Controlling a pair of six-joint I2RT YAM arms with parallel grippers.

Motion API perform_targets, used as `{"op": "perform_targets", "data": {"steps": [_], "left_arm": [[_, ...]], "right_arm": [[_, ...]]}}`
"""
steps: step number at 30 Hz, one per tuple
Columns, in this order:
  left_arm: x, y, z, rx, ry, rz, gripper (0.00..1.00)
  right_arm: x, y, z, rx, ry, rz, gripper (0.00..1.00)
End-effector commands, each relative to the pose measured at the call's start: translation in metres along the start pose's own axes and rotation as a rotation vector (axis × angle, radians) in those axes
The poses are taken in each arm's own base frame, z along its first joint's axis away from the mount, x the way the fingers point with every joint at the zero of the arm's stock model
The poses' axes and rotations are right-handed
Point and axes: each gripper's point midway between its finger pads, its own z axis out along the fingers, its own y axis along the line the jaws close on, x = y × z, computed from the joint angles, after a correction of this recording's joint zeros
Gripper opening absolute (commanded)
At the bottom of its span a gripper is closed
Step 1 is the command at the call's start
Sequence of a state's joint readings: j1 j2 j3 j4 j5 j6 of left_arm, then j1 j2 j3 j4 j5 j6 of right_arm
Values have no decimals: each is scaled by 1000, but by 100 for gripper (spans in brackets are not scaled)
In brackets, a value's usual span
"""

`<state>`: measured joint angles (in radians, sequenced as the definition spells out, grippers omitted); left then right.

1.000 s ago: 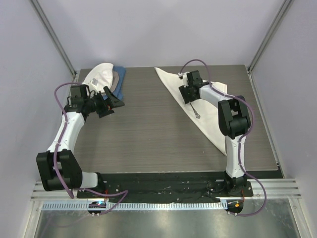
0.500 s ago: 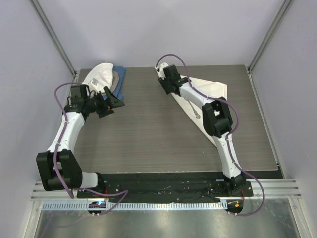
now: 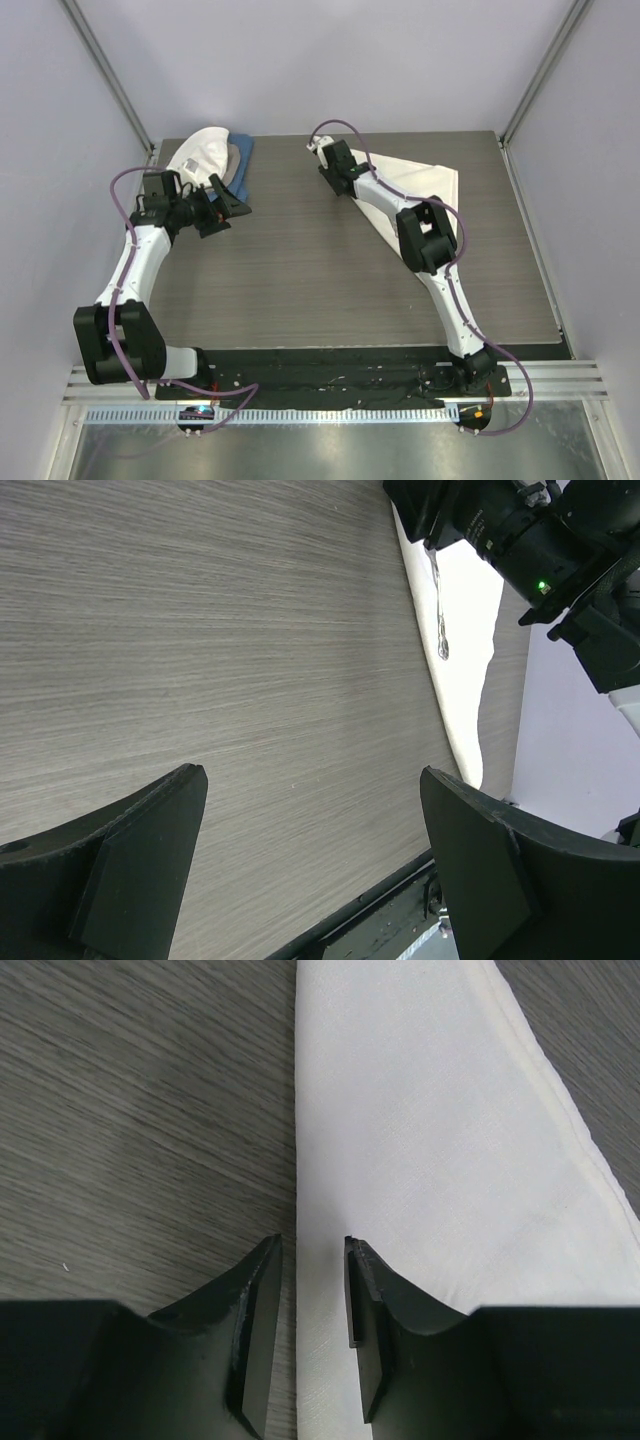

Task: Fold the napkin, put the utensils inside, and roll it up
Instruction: Place the utensil onto the napkin, then fold the napkin

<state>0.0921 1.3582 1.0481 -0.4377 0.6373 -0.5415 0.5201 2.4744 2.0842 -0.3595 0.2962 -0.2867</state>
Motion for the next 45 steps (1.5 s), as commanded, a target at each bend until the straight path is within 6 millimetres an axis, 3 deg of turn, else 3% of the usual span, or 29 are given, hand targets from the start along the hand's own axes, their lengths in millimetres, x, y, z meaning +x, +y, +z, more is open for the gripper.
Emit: {"op": "perform_targets", "data": {"steps": [1, 11, 30, 34, 35, 36, 38, 45], "left_arm": [[-4, -5, 0, 27, -10, 25, 93], [-5, -7, 0, 33, -11, 25, 93], [-5, -6, -1, 26, -17, 22, 93], [-5, -3, -1, 12, -26, 15, 93], [-5, -3, -1, 11, -28, 13, 93], [-5, -2, 0, 11, -27, 8, 93], [-6, 1, 1, -4, -43, -10, 93], [4, 21, -5, -89, -147, -92, 92]], "right_arm": [[-15, -4, 0, 23, -37, -20, 36], [-2, 12, 8, -41, 6, -59, 32], [24, 42, 3, -156, 25, -125, 4], [24, 53, -10, -183, 14, -131, 1], [15, 52, -17, -185, -11, -121, 1], [24, 59, -19, -197, 0, -124, 1], [17, 69, -32, -204, -26, -119, 1], [41, 114, -60, -253, 4, -110, 1]]}}
